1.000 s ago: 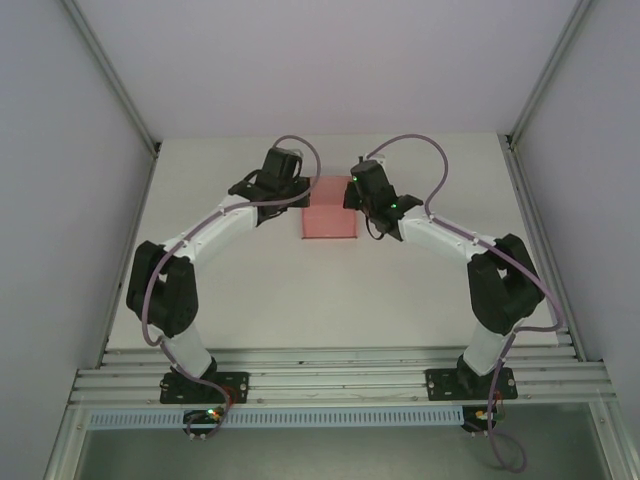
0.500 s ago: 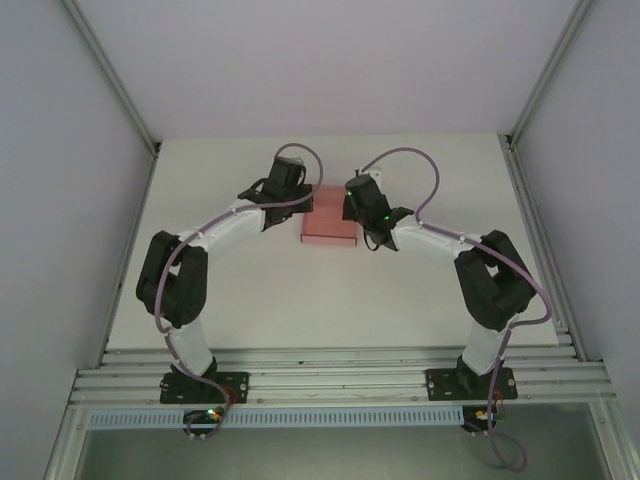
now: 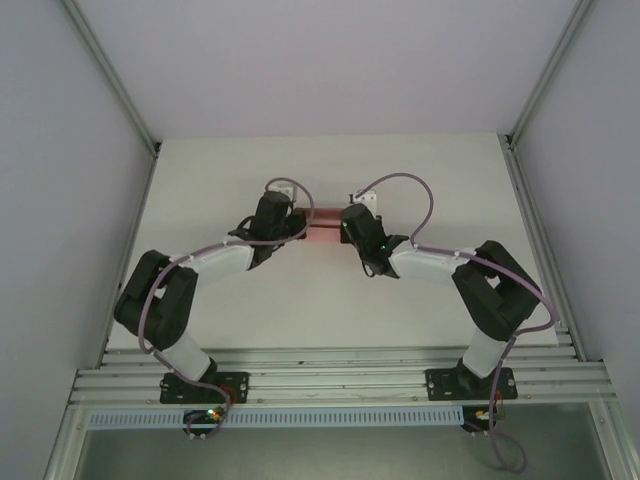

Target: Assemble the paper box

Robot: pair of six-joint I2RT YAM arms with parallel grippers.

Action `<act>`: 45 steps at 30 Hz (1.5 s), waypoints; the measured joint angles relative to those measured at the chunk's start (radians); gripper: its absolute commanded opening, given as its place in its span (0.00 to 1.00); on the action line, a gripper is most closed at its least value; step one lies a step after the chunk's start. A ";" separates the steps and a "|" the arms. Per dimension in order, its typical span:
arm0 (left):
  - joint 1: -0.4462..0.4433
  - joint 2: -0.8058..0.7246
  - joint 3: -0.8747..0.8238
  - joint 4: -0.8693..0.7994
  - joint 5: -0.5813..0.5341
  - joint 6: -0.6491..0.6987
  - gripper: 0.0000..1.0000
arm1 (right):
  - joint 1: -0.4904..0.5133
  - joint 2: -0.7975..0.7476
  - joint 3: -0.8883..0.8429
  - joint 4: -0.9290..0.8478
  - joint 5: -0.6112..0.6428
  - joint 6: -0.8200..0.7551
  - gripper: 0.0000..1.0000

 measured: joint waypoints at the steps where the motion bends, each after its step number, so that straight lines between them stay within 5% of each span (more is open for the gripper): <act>1: 0.000 -0.007 -0.013 0.010 0.004 0.000 0.10 | 0.005 -0.004 -0.006 0.006 0.004 -0.002 0.09; 14: -0.063 -0.079 -0.061 -0.002 -0.010 0.048 0.34 | 0.056 -0.036 -0.056 0.006 0.081 -0.019 0.23; 35: -0.130 -0.141 -0.166 -0.016 -0.028 0.085 0.45 | 0.141 -0.089 -0.138 -0.061 0.098 0.050 0.34; 40: -0.132 -0.195 -0.193 -0.031 -0.027 0.091 0.52 | 0.158 -0.090 -0.149 -0.085 0.094 0.060 0.53; 45: -0.142 -0.239 -0.211 -0.069 -0.025 0.106 0.71 | 0.159 -0.120 -0.204 -0.109 0.078 0.065 0.66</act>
